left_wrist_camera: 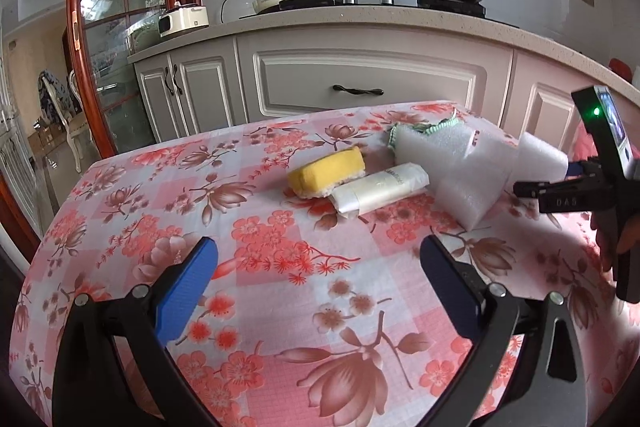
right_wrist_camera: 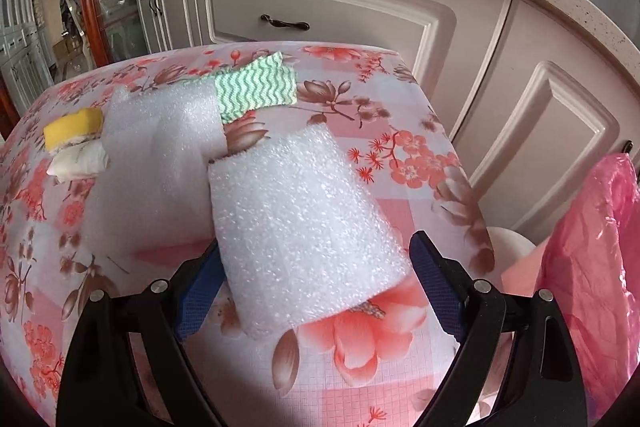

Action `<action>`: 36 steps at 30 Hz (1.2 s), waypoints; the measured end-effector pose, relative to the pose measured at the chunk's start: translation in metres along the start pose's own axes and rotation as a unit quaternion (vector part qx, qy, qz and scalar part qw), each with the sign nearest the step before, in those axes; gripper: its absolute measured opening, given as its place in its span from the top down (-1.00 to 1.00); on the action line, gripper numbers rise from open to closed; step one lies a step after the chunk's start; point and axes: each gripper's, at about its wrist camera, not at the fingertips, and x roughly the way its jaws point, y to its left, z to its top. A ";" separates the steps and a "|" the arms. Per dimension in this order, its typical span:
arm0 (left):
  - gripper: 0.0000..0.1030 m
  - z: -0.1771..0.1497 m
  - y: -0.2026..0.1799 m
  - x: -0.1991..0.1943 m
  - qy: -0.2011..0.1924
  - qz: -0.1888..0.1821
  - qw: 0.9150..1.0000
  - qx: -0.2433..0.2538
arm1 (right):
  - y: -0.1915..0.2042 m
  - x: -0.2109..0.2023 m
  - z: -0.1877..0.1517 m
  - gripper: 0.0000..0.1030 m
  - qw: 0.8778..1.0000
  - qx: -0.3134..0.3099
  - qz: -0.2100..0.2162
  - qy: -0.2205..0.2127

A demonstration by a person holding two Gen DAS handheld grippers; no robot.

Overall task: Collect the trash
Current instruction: 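Grasp a white foam block with the right tool while the left tool grasps the white tube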

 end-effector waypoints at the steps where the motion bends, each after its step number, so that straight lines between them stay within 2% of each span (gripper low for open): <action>1: -0.90 0.000 -0.001 0.002 0.003 -0.001 1.000 0.002 | 0.001 -0.002 0.000 -0.52 1.000 -0.001 0.005 -0.005; 2: -0.90 0.001 -0.002 0.003 0.004 -0.002 1.000 0.004 | 0.002 -0.004 -0.001 -0.26 1.000 -0.002 0.008 -0.009; 3: -0.90 0.002 -0.004 0.004 0.004 -0.001 1.000 0.007 | 0.003 -0.006 -0.002 -0.14 1.000 -0.001 0.009 -0.011; 6: -0.90 0.006 -0.010 0.007 0.003 0.001 1.000 0.020 | 0.009 -0.018 -0.007 -0.05 1.000 0.000 0.016 -0.027; 14: -0.90 0.017 -0.020 0.025 0.010 0.000 0.998 0.056 | 0.010 -0.050 -0.021 -0.03 0.996 0.063 0.030 -0.056; 18: -0.69 0.028 -0.025 0.043 0.018 -0.022 0.997 0.071 | 0.012 -0.063 -0.029 -0.03 0.994 0.078 0.033 -0.065; 22: -0.65 0.042 -0.027 0.063 0.018 -0.022 0.995 0.091 | 0.016 -0.070 -0.035 -0.03 0.994 0.083 0.039 -0.067; 24: -0.65 0.049 -0.021 0.069 0.017 -0.019 0.996 0.084 | 0.017 -0.071 -0.037 -0.03 0.993 0.084 0.043 -0.067; 28: -0.64 0.060 -0.014 0.072 0.018 -0.041 0.997 0.063 | 0.017 -0.072 -0.039 -0.03 0.992 0.095 0.050 -0.069; 30: -0.43 0.059 -0.024 0.069 0.015 -0.064 0.995 0.079 | 0.015 -0.070 -0.039 -0.03 0.991 0.102 0.053 -0.068; 33: -0.38 0.052 -0.043 0.073 0.022 -0.081 0.989 0.119 | 0.014 -0.070 -0.038 -0.03 0.991 0.105 0.051 -0.068; 36: -0.38 0.049 -0.047 0.083 0.034 -0.091 0.988 0.122 | 0.012 -0.071 -0.040 -0.03 0.990 0.110 0.053 -0.066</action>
